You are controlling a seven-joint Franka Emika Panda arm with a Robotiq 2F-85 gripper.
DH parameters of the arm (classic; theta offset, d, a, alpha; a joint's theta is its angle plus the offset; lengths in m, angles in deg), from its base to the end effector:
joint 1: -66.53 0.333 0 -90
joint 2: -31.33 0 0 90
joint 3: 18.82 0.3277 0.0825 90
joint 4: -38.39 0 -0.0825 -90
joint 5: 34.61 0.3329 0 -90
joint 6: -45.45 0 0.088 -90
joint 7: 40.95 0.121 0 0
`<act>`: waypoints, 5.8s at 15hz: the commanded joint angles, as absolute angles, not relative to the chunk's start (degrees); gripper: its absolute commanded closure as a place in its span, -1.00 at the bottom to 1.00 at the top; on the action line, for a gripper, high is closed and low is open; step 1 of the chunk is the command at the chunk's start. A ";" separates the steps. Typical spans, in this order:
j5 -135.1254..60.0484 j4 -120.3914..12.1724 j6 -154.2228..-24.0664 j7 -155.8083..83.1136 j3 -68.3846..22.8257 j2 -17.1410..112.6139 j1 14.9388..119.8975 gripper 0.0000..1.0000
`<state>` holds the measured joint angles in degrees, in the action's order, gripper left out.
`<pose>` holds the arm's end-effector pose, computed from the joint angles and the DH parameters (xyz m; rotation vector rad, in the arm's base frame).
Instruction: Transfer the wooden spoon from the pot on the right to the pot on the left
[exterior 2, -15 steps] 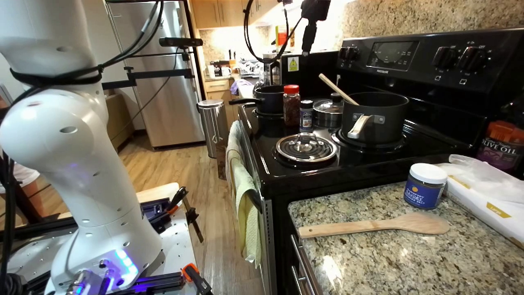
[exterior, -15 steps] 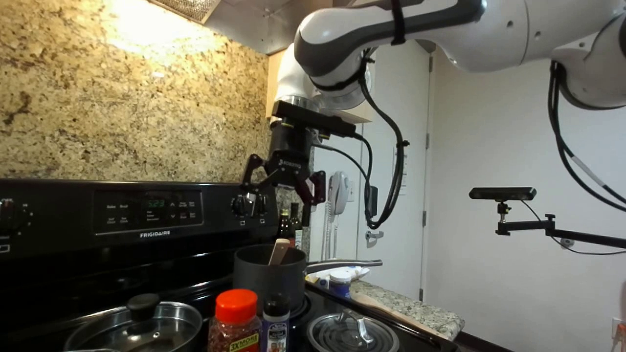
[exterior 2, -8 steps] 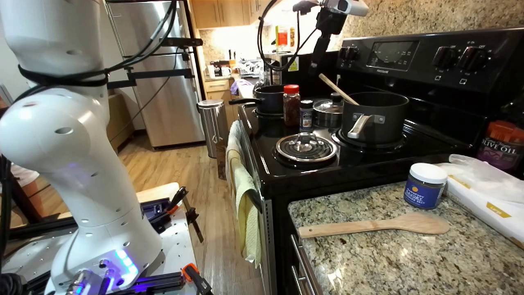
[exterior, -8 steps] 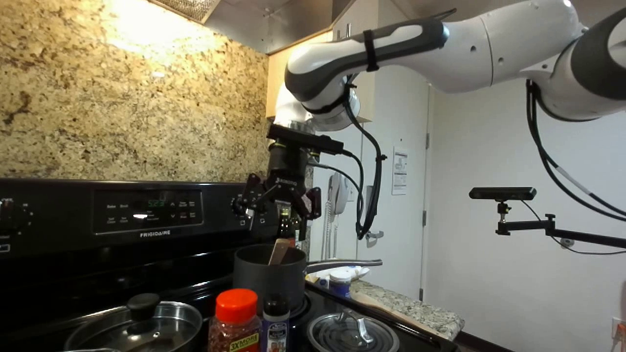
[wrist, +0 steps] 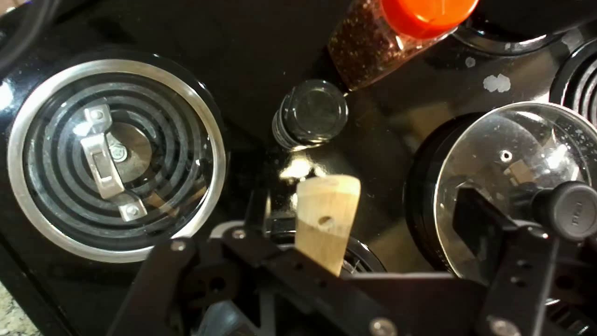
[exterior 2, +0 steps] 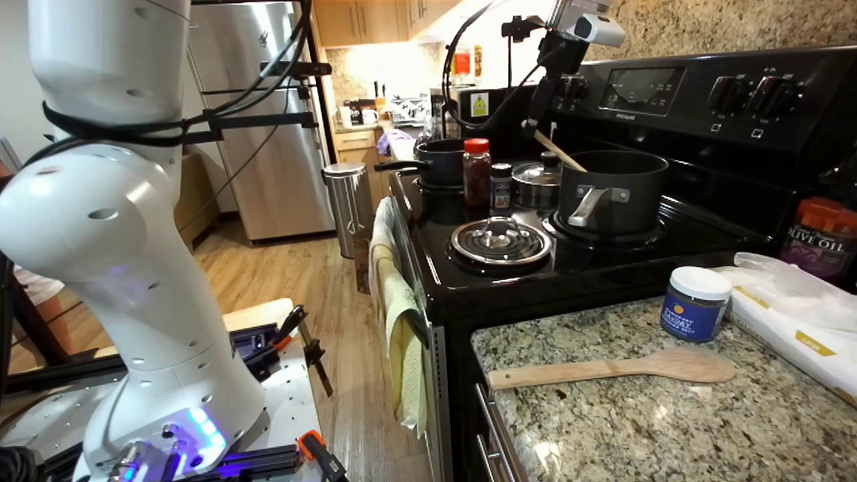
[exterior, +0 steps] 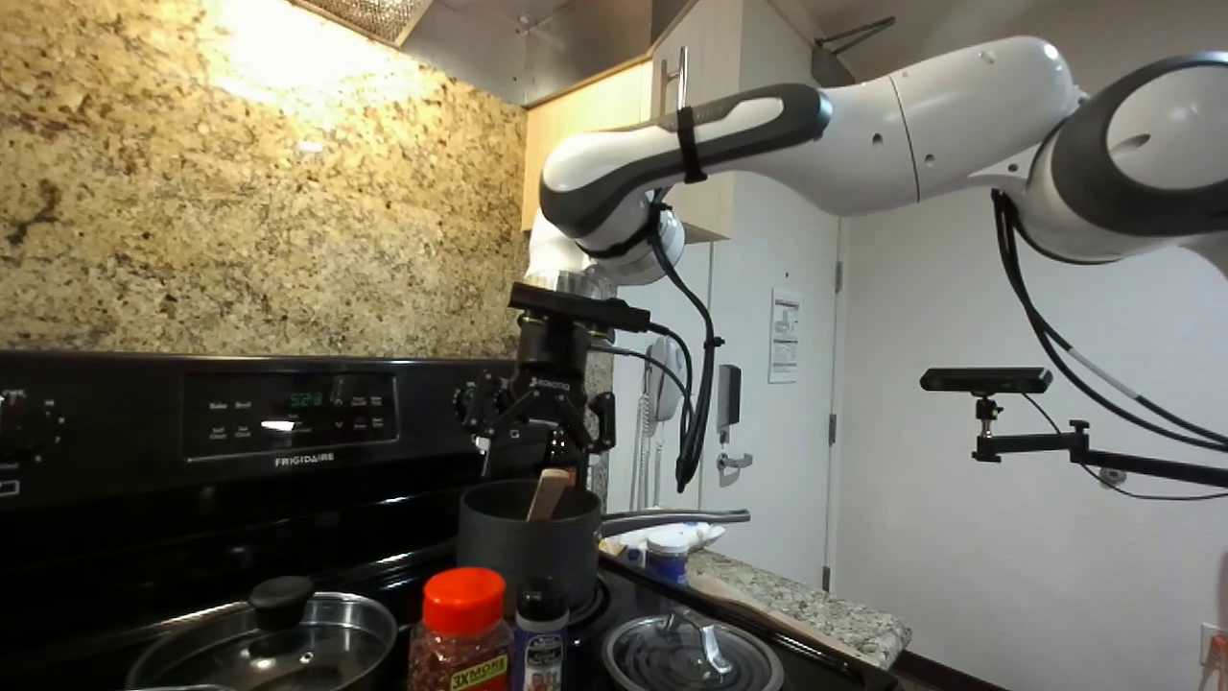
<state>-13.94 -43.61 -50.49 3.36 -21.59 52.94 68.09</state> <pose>0.6137 0.0311 0.4840 -2.5981 1.1823 0.3561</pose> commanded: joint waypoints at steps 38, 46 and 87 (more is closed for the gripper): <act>-30.34 -44.98 -36.44 -0.35 -14.53 35.17 77.87 0.41; -31.20 -50.54 -39.16 -6.86 -11.81 30.81 79.09 0.72; -50.93 -42.00 -40.42 -49.95 -1.58 50.17 88.77 0.73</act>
<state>-49.20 -45.44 -42.86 -47.98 -1.12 48.50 87.83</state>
